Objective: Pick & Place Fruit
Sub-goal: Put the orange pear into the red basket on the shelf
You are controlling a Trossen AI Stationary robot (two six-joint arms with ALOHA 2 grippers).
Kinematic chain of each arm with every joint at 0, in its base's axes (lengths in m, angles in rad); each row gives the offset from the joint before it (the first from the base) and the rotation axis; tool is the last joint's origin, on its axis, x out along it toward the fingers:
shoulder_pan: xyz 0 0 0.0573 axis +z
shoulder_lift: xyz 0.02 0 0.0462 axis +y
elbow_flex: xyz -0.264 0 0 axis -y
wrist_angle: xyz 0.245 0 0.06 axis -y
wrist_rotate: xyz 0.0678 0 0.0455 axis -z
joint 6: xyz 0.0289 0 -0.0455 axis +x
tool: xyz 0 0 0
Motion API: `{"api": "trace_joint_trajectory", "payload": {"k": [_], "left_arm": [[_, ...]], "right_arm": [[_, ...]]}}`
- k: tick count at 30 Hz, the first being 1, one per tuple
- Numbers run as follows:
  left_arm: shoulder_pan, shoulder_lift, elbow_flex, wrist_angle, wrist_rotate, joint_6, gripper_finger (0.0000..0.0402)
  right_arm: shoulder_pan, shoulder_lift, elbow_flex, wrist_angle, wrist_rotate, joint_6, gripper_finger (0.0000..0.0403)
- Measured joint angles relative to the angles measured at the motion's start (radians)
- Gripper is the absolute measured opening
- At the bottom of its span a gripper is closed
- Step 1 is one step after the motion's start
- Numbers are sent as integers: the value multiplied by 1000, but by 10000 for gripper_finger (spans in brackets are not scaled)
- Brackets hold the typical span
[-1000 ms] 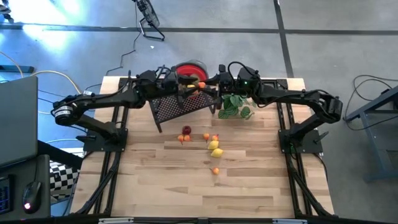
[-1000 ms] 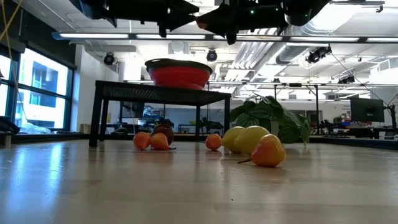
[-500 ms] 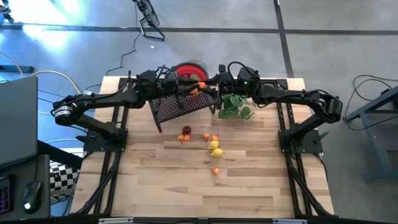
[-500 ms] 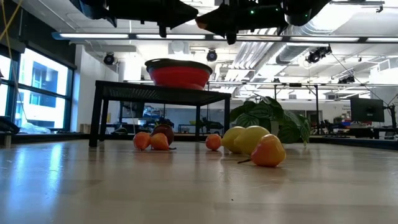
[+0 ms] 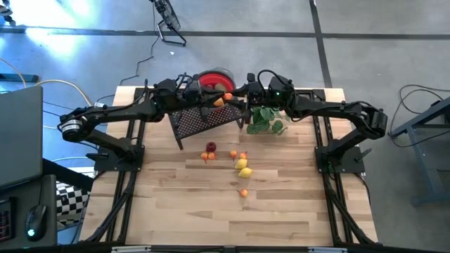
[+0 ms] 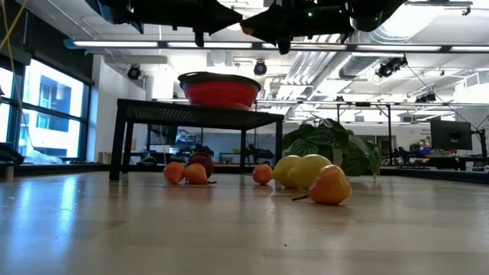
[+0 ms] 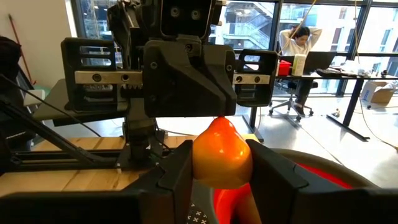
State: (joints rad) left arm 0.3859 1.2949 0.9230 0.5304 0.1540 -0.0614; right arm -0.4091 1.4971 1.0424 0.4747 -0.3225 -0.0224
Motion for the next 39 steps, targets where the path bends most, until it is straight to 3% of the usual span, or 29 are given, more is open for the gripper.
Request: {"api": "trace_joint_trajectory", "payload": {"k": [28,39], "left_arm": [[0,0,0,2,-21,1,0],[0,0,0,3,-30,-22,0]], "right_arm": [[0,0,0,1,9,-9,136],[-13,0,0,-110,22,-9,248]]}}
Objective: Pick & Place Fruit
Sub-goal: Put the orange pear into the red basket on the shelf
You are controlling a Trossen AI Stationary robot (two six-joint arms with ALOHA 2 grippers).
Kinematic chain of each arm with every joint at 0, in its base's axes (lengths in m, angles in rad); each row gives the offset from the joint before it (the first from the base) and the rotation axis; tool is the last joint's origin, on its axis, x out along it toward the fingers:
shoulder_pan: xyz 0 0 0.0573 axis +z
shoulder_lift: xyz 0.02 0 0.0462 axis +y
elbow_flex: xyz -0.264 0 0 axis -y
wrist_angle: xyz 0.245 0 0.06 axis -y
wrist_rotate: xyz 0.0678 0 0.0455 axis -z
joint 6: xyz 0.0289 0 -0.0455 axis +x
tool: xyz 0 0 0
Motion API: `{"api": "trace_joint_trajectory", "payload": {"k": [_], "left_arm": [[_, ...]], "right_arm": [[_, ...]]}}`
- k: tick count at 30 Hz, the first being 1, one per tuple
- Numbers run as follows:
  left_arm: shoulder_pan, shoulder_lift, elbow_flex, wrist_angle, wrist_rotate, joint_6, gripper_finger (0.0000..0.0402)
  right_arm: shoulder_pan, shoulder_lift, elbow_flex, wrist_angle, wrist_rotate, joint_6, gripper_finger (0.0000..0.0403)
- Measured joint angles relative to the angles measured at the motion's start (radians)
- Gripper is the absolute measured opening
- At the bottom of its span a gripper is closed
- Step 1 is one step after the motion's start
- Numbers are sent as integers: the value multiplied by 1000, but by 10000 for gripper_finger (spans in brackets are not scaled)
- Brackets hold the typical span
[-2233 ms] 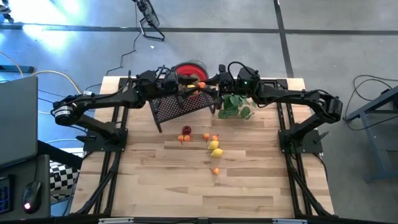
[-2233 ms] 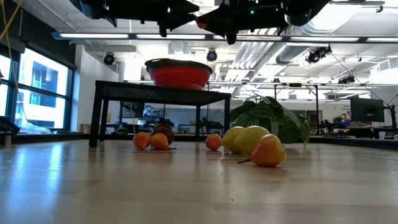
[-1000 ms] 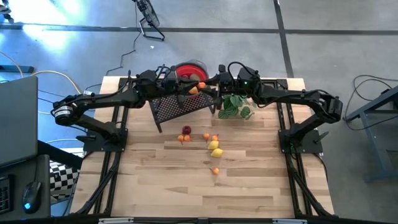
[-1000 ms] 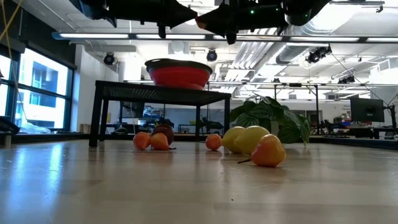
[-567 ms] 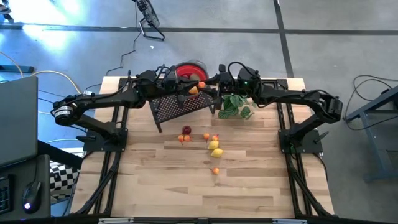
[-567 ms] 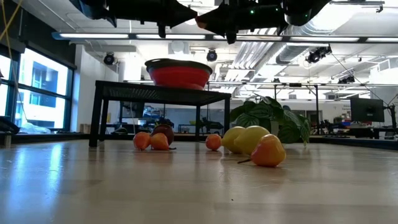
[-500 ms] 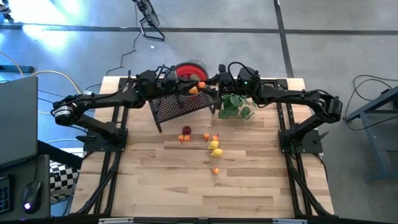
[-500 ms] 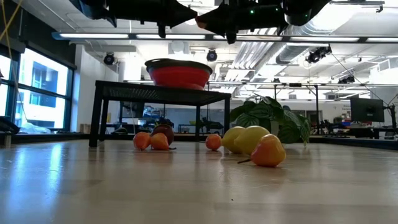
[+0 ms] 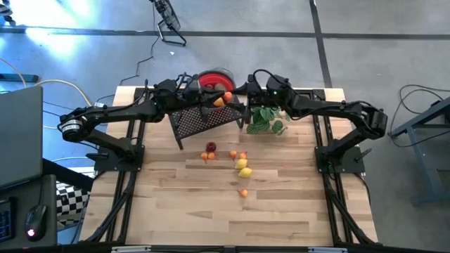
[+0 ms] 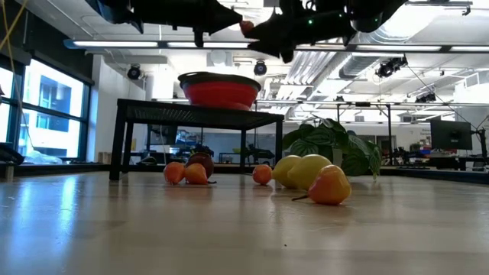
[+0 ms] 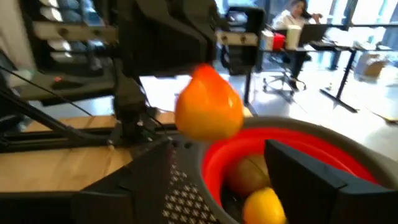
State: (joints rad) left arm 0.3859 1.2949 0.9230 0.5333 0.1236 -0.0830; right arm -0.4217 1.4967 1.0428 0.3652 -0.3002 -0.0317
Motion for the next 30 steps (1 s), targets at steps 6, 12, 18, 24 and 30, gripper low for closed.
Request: {"api": "trace_joint_trajectory", "payload": {"k": [6,12,18,24,30], "left_arm": [[0,-1,0,-1,-45,0,0],[1,-2,0,-37,-140,-4,0],[53,-2,96,-314,-188,-59,0],[96,-2,228,-588,-270,-77,0],[128,-2,299,-809,-282,-161,0]], "right_arm": [[0,-27,0,-96,133,-62,281],[-18,-80,0,-211,154,-84,283],[-50,-135,0,-261,179,-77,278],[-72,-151,0,-264,197,-76,265],[-79,-151,0,-264,197,-68,259]]}}
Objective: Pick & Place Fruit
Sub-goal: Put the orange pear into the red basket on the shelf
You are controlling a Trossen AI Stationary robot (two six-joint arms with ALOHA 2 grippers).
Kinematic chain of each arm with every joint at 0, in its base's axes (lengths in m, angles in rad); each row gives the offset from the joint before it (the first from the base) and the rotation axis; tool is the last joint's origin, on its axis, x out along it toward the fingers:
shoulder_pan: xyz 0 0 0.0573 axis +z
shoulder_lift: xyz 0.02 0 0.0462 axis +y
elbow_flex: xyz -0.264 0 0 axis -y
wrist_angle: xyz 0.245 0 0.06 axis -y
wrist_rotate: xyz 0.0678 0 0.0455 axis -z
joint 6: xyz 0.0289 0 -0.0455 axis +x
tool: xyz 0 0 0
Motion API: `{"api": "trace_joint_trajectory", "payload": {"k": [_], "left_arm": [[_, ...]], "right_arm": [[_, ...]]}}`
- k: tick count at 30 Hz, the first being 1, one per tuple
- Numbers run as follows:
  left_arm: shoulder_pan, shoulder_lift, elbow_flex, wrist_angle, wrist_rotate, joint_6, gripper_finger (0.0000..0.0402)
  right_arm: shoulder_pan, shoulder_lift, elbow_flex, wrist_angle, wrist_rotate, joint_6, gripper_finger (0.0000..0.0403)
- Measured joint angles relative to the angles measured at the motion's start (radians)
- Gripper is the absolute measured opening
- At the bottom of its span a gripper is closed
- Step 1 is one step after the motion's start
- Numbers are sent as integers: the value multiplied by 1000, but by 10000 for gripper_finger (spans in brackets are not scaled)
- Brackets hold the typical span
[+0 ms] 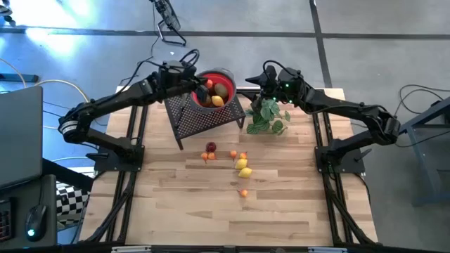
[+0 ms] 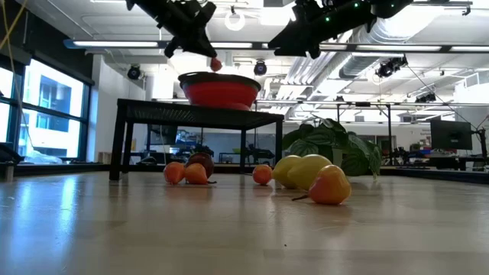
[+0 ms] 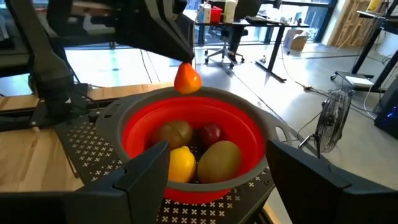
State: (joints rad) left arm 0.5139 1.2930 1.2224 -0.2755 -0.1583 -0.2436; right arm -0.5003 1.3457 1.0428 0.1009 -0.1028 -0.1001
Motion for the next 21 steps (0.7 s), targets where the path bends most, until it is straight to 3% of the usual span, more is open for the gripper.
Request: {"api": "trace_joint_trajectory", "payload": {"k": [21], "left_arm": [[-4,149,-6,-12,-14,-155,0]], "right_arm": [[0,0,0,2,0,1,258]]}}
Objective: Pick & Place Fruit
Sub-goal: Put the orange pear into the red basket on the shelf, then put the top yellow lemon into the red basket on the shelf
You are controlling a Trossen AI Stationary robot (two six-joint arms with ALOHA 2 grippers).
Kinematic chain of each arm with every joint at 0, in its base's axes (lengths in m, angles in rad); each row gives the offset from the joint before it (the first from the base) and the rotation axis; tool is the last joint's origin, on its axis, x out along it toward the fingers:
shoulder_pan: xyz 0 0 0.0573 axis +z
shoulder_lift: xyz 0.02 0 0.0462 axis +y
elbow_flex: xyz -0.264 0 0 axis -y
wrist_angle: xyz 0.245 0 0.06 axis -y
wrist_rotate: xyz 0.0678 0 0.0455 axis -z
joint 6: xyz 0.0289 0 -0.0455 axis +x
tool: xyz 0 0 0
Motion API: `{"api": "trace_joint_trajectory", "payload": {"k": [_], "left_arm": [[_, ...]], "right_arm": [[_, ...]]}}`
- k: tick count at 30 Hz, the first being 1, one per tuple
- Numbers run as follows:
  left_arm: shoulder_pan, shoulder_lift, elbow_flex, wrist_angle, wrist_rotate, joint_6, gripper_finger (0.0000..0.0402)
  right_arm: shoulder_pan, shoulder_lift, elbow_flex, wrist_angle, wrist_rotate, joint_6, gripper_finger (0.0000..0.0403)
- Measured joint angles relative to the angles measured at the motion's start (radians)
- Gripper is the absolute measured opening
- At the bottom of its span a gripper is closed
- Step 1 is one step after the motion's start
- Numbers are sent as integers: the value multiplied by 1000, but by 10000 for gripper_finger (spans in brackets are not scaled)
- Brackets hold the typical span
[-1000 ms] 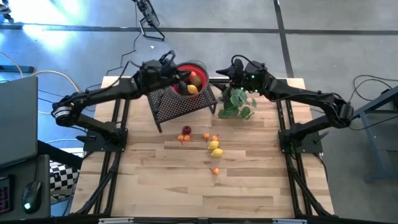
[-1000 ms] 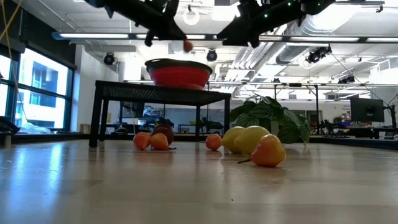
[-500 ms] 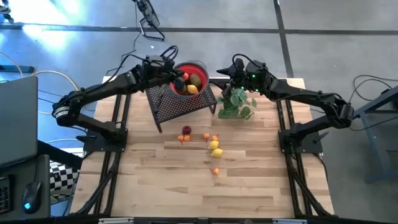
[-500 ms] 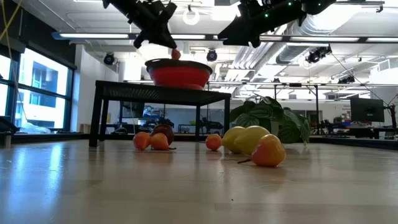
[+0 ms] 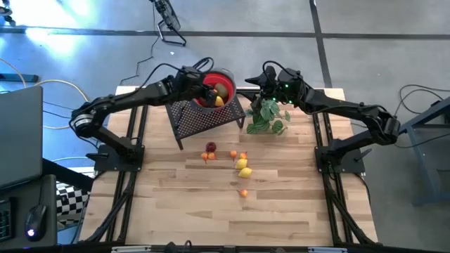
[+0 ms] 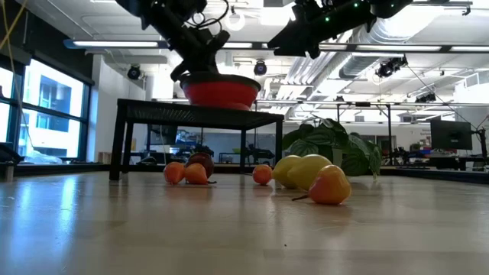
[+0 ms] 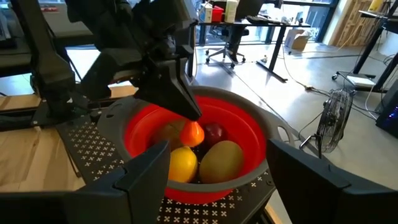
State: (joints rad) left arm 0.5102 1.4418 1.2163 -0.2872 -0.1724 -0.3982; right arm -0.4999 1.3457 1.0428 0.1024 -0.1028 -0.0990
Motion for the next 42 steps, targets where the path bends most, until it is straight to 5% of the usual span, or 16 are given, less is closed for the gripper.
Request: {"api": "trace_joint_trajectory", "payload": {"k": [22,34,42], "left_arm": [[0,16,0,-7,-59,-4,3],[0,16,0,9,-58,-26,106],[0,-36,0,83,-18,-26,120]], "right_arm": [[0,0,0,1,0,0,258],[0,0,0,1,0,-3,258],[0,0,0,-1,-2,-3,258]]}}
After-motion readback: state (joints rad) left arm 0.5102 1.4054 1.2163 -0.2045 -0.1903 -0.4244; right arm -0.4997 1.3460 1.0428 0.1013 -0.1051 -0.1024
